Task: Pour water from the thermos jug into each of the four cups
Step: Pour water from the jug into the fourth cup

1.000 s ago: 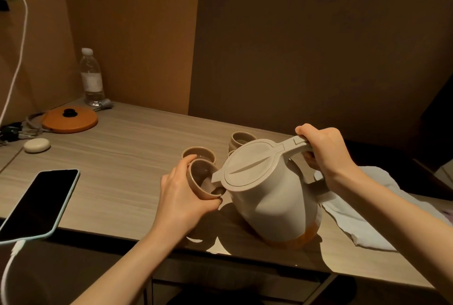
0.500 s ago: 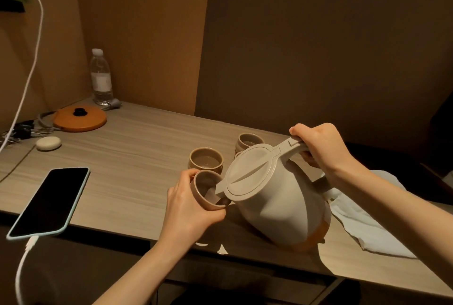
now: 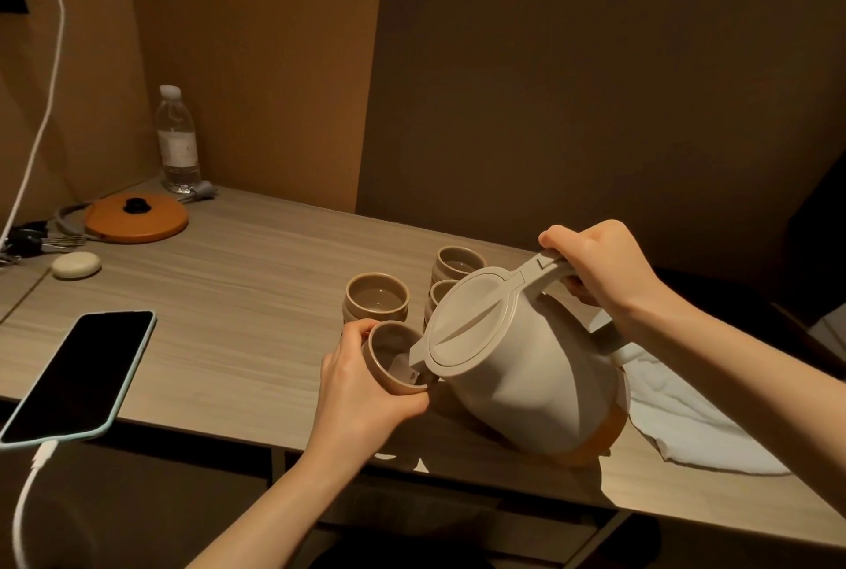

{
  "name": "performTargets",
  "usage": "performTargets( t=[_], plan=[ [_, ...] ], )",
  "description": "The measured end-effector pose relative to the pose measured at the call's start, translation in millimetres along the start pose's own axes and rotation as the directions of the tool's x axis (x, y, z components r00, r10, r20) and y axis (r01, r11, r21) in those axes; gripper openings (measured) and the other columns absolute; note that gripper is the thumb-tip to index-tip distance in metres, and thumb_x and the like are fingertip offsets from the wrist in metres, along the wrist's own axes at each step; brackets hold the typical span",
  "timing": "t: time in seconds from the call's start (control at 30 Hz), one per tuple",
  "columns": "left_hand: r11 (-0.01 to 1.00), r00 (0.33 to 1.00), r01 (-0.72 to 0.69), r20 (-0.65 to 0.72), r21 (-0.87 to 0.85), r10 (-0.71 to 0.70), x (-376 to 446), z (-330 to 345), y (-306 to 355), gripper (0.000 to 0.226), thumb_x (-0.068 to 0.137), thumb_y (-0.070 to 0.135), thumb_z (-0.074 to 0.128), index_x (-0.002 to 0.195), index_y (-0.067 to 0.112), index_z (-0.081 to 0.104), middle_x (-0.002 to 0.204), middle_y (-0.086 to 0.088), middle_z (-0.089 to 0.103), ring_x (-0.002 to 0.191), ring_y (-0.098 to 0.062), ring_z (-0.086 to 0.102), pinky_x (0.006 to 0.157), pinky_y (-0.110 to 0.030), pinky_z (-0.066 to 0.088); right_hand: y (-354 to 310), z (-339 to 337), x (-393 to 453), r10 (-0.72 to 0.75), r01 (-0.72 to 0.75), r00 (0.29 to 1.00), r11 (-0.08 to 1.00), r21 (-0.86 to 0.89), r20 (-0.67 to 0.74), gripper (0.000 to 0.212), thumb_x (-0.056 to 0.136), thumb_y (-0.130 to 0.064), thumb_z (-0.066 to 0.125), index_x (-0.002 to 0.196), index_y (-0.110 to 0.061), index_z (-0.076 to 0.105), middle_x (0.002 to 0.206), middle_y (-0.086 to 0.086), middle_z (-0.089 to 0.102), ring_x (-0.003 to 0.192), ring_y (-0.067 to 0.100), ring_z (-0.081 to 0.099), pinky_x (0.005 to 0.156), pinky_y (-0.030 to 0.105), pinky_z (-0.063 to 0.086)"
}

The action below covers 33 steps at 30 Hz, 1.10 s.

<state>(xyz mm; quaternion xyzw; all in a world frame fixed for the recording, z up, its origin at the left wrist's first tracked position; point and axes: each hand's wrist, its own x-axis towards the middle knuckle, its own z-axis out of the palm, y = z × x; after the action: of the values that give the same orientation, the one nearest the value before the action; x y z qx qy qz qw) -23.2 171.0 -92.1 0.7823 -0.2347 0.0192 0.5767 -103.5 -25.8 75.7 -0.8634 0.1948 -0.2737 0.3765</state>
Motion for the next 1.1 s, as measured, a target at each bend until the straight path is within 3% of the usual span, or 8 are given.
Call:
performTargets(
  t=[0.4, 0.57, 0.87, 1.1],
  plan=[
    [1.000, 1.000, 0.001, 0.014, 0.007, -0.001, -0.9, 1.4, 1.6, 0.087, 0.047, 0.026, 0.089, 0.118, 0.037, 0.041, 0.112, 0.013, 0.057, 0.112, -0.015, 0.049, 0.085, -0.026, 0.046, 1.8, -0.8, 0.1, 0.010, -0.010, 1.000, 1.000, -0.016, -0.002, 0.052, 0.088, -0.022, 0.058, 0.038, -0.014, 0.051, 0.032, -0.006, 0.043, 0.030, 0.004, 0.039, 0.052, 0.027, 0.035],
    [1.000, 1.000, 0.001, 0.018, 0.006, -0.001, -3.0, 2.5, 3.4, 0.086, 0.048, 0.023, 0.089, 0.120, 0.035, 0.042, 0.112, 0.012, 0.056, 0.111, -0.014, 0.047, 0.080, -0.019, 0.040, 0.7, -1.2, 0.0, 0.002, -0.003, 1.000, 0.999, -0.042, -0.015, 0.050, 0.088, -0.023, 0.058, 0.039, -0.012, 0.053, 0.034, -0.004, 0.045, 0.033, 0.007, 0.040, 0.051, 0.027, 0.036],
    [1.000, 1.000, -0.003, 0.028, -0.002, 0.003, -5.2, 6.5, 2.9, 0.085, 0.046, 0.028, 0.088, 0.118, 0.037, 0.042, 0.109, 0.017, 0.055, 0.110, -0.013, 0.049, 0.085, -0.028, 0.048, 0.8, -3.7, 0.0, -0.017, 0.017, 1.000, 0.995, -0.101, 0.000, 0.044, 0.087, -0.024, 0.057, 0.053, 0.003, 0.065, 0.042, 0.005, 0.050, 0.038, 0.011, 0.044, 0.053, 0.029, 0.039],
    [1.000, 0.999, -0.002, 0.033, -0.021, 0.003, -7.4, 9.9, 1.7, 0.085, 0.044, 0.034, 0.085, 0.117, 0.038, 0.042, 0.109, 0.019, 0.056, 0.110, -0.014, 0.051, 0.087, -0.032, 0.051, 0.4, -6.2, -0.5, -0.035, 0.036, 0.999, 0.993, -0.108, 0.007, 0.047, 0.088, -0.024, 0.057, 0.046, -0.005, 0.060, 0.035, -0.002, 0.046, 0.031, 0.004, 0.039, 0.051, 0.027, 0.036]
  ],
)
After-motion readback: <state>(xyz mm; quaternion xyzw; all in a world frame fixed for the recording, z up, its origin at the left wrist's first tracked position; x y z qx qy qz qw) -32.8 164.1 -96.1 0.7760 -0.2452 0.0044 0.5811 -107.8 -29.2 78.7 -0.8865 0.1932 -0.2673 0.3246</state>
